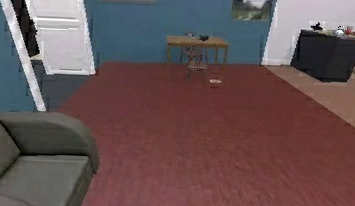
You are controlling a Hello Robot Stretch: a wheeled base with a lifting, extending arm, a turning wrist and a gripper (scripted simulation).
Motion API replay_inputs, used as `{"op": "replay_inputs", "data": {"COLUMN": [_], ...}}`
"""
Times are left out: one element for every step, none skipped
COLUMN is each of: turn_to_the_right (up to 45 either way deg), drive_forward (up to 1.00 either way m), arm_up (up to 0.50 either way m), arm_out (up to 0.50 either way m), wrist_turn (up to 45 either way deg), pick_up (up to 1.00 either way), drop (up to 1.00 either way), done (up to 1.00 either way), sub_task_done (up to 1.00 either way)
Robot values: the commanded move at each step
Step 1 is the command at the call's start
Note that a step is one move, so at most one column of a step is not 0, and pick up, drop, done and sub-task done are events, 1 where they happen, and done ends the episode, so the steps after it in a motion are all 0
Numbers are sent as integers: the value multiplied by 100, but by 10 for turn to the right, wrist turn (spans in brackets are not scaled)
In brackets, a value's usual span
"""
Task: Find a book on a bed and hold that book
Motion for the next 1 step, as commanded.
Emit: {"op": "replay_inputs", "data": {"turn_to_the_right": [0], "drive_forward": [25], "arm_up": [0], "arm_out": [0], "wrist_turn": [0], "pick_up": [0], "drop": [0], "done": [0], "sub_task_done": [0]}}
